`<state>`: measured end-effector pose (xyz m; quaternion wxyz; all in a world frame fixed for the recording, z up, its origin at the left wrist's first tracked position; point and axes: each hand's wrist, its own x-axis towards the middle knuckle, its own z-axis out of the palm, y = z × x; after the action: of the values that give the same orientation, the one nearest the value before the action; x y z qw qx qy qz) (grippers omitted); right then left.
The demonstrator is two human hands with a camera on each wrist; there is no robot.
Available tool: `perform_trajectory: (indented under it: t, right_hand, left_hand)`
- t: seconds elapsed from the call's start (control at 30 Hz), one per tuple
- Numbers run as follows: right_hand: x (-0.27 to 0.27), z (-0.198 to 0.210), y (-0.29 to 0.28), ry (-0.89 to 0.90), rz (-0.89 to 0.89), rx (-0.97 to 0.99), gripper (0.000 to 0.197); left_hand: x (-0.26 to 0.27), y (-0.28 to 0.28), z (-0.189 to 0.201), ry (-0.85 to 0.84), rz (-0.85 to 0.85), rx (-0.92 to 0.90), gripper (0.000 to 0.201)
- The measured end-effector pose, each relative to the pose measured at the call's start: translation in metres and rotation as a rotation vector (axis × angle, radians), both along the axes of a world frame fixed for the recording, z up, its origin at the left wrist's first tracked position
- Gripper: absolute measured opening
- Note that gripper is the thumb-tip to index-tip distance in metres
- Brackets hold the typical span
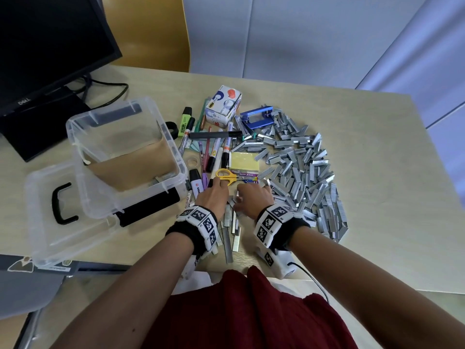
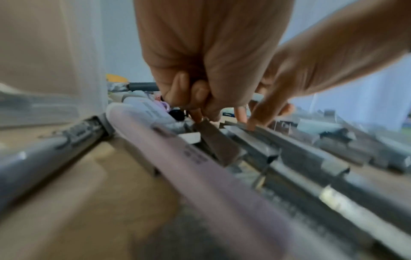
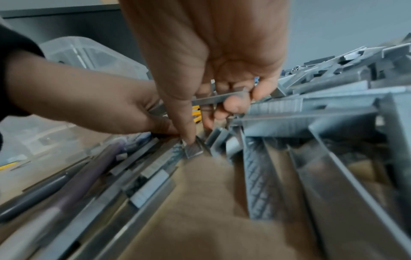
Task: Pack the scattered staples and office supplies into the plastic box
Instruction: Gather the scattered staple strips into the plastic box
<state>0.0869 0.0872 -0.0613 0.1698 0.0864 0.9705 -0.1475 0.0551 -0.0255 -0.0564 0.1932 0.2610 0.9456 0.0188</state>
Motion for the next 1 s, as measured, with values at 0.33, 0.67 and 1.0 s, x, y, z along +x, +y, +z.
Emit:
perform_trajectory:
  t: [0.33, 0.67, 1.0]
  right_hand:
    - [-0.007, 0.004, 0.005, -0.034, -0.079, -0.066, 0.021]
    - [-0.007, 0.005, 0.008, 0.005, -0.036, 0.047, 0.018]
    - [-0.015, 0.004, 0.021, 0.121, -0.430, -0.567, 0.035]
  left_hand:
    - [-0.017, -0.011, 0.017, -0.405, 0.482, 0.761, 0.015]
    - [-0.014, -0.017, 0.014, -0.894, 0.730, 1.270, 0.024]
    - [-0.017, -0.020, 0.017, -0.603, 0.595, 0.763, 0.036]
